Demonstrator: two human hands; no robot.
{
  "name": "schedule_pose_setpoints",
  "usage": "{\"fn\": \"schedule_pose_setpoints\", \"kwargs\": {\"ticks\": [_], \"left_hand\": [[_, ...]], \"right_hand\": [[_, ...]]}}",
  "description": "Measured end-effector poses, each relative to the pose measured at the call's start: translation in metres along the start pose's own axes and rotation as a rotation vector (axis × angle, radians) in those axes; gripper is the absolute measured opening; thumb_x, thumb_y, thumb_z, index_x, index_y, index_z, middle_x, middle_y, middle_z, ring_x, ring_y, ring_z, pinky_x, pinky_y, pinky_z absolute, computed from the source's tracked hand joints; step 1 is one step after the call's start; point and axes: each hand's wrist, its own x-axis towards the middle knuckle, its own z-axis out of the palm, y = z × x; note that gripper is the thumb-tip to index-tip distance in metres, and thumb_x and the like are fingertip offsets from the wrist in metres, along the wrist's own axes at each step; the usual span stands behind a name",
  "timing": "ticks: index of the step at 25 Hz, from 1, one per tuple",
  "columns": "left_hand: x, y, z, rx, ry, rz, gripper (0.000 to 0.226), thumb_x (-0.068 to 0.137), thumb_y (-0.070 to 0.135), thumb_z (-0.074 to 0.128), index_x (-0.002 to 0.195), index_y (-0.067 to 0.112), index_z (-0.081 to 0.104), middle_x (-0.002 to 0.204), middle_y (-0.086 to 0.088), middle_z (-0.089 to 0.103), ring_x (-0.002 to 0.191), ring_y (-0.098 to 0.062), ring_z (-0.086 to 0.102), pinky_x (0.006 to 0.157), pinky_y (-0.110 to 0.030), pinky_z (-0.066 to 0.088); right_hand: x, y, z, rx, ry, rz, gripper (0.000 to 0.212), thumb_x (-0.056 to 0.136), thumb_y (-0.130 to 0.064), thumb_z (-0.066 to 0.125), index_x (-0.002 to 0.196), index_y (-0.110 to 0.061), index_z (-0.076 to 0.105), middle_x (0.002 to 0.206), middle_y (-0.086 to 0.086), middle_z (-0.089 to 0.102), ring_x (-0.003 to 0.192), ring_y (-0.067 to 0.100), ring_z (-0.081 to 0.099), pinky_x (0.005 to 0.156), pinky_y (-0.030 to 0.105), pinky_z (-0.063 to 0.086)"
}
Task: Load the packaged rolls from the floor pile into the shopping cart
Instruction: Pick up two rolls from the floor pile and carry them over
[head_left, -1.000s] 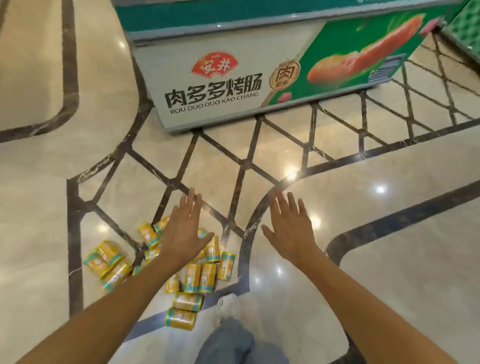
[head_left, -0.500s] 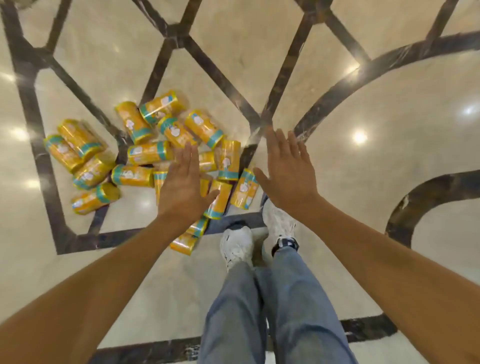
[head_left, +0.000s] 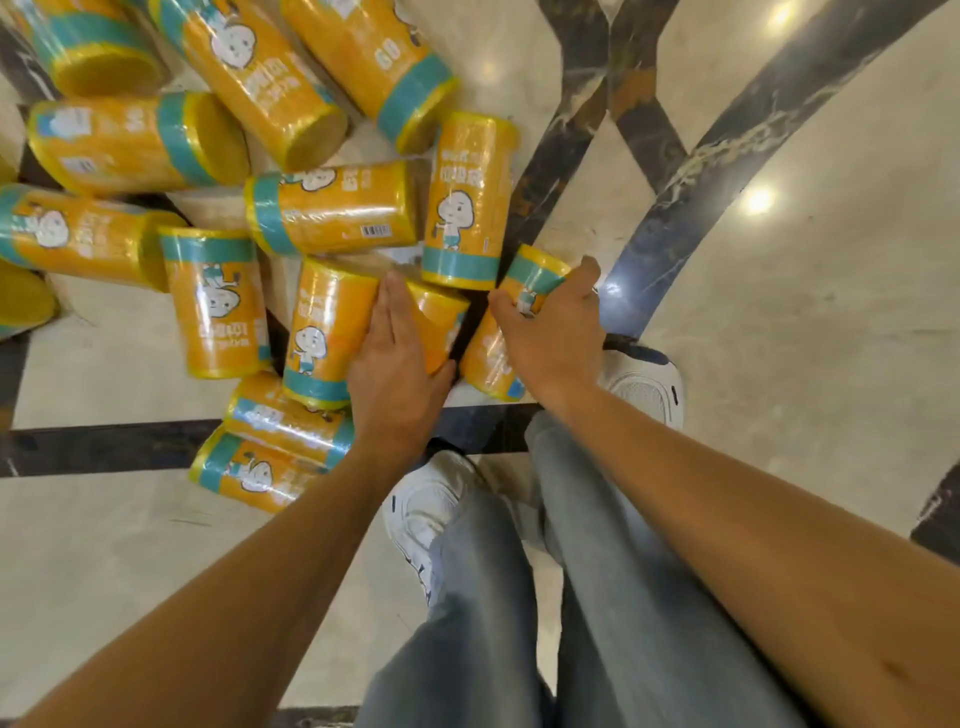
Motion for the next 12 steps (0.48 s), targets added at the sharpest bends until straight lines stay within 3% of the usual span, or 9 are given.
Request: {"fn": "schedule_pose_setpoints", "kwargs": {"ticks": [2, 6, 12], "left_hand": [[0.001, 0.000, 0.003, -0.026, 0.046, 0.012, 0.099, 0.075, 0.020, 0.078, 0.148, -0.003, 0.015, 0.148, -0.025, 0.032, 0.127, -0.043, 0.043, 0.096, -0.049, 0.042], [0.000, 0.009, -0.025, -0.066, -0.004, -0.004, 0.098, 0.082, 0.026, 0.071, 0.151, 0.005, 0.005, 0.151, -0.018, 0.030, 0.124, -0.038, 0.045, 0.094, -0.044, 0.040], [-0.044, 0.051, -0.158, -0.178, 0.109, -0.037, 0.097, 0.082, 0.027, 0.070, 0.152, 0.009, 0.005, 0.149, -0.014, 0.037, 0.122, -0.035, 0.048, 0.092, -0.040, 0.041]], "right_hand": [[0.002, 0.000, 0.002, 0.010, 0.008, -0.013, 0.089, 0.082, -0.046, 0.068, 0.146, -0.008, 0.018, 0.136, 0.016, 0.046, 0.120, 0.033, 0.050, 0.096, 0.047, 0.044], [-0.016, -0.013, -0.030, -0.069, -0.023, -0.066, 0.092, 0.079, -0.043, 0.072, 0.146, -0.010, 0.019, 0.136, 0.012, 0.048, 0.123, 0.032, 0.049, 0.094, 0.042, 0.042], [-0.091, -0.092, -0.130, -0.191, 0.018, -0.235, 0.084, 0.080, -0.041, 0.072, 0.141, -0.010, 0.023, 0.132, 0.008, 0.049, 0.114, 0.031, 0.054, 0.080, 0.038, 0.043]]}}
